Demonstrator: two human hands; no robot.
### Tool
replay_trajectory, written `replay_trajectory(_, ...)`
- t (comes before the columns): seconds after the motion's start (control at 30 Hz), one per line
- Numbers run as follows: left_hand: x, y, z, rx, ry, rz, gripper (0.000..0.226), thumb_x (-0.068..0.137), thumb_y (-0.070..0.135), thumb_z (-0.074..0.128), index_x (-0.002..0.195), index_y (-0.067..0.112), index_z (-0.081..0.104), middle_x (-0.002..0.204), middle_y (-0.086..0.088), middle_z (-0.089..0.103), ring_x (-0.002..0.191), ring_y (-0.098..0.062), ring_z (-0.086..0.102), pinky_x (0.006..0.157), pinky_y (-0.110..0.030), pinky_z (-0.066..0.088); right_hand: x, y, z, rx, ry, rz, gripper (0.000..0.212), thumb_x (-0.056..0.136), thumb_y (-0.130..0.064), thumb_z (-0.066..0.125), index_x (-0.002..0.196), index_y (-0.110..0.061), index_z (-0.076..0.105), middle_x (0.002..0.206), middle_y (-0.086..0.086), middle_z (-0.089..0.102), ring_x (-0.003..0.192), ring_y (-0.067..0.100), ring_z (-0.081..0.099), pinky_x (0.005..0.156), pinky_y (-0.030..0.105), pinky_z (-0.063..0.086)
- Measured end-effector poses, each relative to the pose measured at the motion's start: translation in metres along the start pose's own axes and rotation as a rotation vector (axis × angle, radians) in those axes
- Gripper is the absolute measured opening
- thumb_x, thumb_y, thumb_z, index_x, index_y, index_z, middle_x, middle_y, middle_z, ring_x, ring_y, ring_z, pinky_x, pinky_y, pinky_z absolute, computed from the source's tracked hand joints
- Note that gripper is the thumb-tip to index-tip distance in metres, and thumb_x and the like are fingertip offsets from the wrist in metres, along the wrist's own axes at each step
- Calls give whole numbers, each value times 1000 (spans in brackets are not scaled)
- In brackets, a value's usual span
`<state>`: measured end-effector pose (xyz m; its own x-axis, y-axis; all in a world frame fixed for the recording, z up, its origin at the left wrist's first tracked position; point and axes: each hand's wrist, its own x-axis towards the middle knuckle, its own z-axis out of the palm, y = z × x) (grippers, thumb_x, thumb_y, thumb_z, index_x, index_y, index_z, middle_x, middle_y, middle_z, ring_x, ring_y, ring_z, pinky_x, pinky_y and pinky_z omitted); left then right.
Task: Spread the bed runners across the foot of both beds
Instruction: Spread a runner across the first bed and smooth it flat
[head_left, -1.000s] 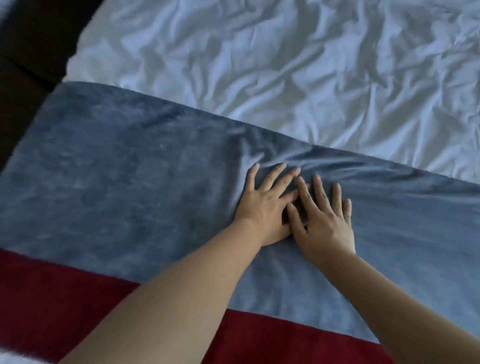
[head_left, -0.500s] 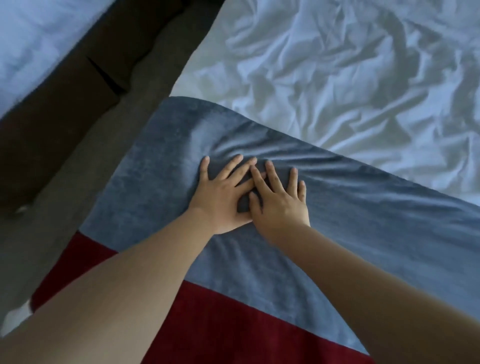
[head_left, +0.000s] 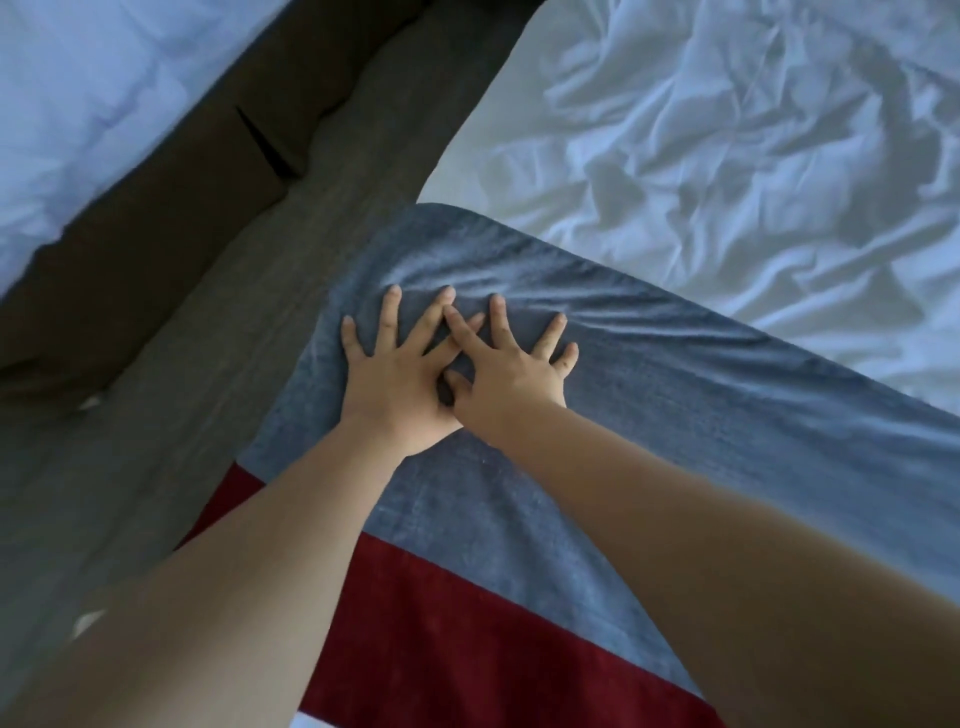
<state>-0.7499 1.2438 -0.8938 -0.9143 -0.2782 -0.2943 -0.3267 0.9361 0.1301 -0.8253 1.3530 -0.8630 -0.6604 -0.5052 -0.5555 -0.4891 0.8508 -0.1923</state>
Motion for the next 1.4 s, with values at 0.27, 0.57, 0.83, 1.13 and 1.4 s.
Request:
replay_trajectory(0.27,-4,6,-2,110,22,-44,86,75,90,7,153,58,-10,169,12,-15,156,-33,-11,118,-71,12,-17,31,-1,-9,17,-150,58,106,-44,21,152,-53,-13,167,-10,-17,145,47,-29,120,63,-4)
replay_trajectory(0.57,5,123,-13,198,8,-12,62,98,61,2,158,48,-6,171,5,-6,155,-38,4,120,-60,19,-95,234,17,54,360,-156,52,108,-41,24,159,-40,16,169,2,7,155,22,2,125,39,2)
replay_trajectory(0.83,23,336,11,158,-9,142,68,96,72,7,159,46,-3,170,9,-11,154,-42,-6,122,-62,9,-153,383,6,75,379,92,53,107,-45,22,159,-37,19,169,0,4,155,21,0,125,43,2)
replay_trajectory(1.13,19,473,27,257,-26,347,63,106,47,17,163,25,4,168,15,-16,154,-43,-3,122,-60,14,-196,483,12,160,387,218,53,106,-45,20,158,-41,12,169,-6,-3,155,20,-5,123,53,2)
replay_trajectory(1.4,39,517,22,187,-229,242,56,107,40,17,148,65,-13,163,24,-26,150,-48,-18,116,-74,9,-211,549,-13,246,159,354,81,99,-14,50,157,-48,5,167,-10,-13,153,11,-9,112,75,12)
